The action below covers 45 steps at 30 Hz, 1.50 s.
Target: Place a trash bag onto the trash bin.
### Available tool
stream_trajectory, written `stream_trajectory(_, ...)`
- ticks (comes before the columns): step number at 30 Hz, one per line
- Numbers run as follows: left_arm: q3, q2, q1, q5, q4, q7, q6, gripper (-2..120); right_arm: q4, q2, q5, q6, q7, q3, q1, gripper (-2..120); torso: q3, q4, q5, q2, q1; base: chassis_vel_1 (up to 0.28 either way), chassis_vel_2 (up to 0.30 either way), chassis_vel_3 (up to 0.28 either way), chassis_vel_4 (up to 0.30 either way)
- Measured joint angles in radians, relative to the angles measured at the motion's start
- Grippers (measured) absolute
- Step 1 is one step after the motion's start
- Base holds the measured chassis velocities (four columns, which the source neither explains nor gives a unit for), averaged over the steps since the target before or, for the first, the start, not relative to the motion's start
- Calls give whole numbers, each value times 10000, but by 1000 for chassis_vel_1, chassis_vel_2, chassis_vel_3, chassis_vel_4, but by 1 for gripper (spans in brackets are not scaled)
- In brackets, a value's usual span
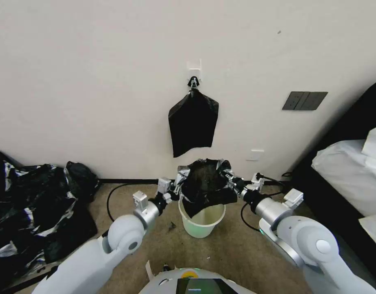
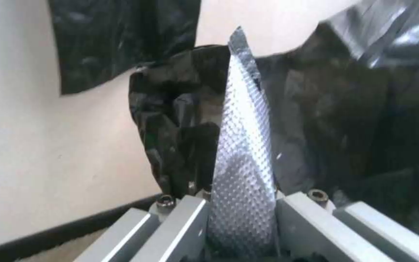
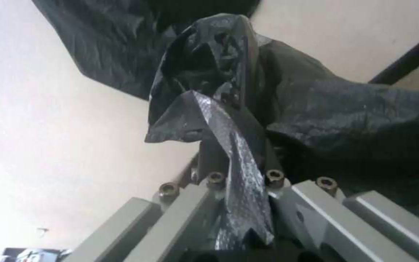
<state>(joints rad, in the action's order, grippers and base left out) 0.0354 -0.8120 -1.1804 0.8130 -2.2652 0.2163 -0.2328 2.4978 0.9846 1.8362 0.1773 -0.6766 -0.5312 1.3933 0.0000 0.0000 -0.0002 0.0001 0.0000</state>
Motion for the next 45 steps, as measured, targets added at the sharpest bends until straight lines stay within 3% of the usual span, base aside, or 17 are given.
stream_trajectory(5,537,17,-961,-1051,53,-130,297,0,-411,565,-158,-90,237,627,-75,0,0,1,1,0,0,0,0,0,0)
stream_trajectory(13,1026,96,-1218,-1870,-50,17,621,0,-437,1007,-458,-207,359,1321,-457,0,0,0,0,0,0,0,0,0,0)
stream_trajectory(30,281,-391,-1926,-2330,723,-34,631,0,-1603,1241,-1009,-701,367,1292,781,0,0,0,3,-1,0,0,0,0,0)
stream_trajectory(38,205,-639,-2521,-2324,805,414,644,0,-1222,954,-1325,-992,-131,976,1777,0,0,0,1,-1,0,0,0,0,0)
stream_trajectory(45,129,-704,-3193,-2035,561,1269,666,0,-1103,578,-1416,-1225,-590,884,2324,0,0,0,2,-1,0,0,0,0,0)
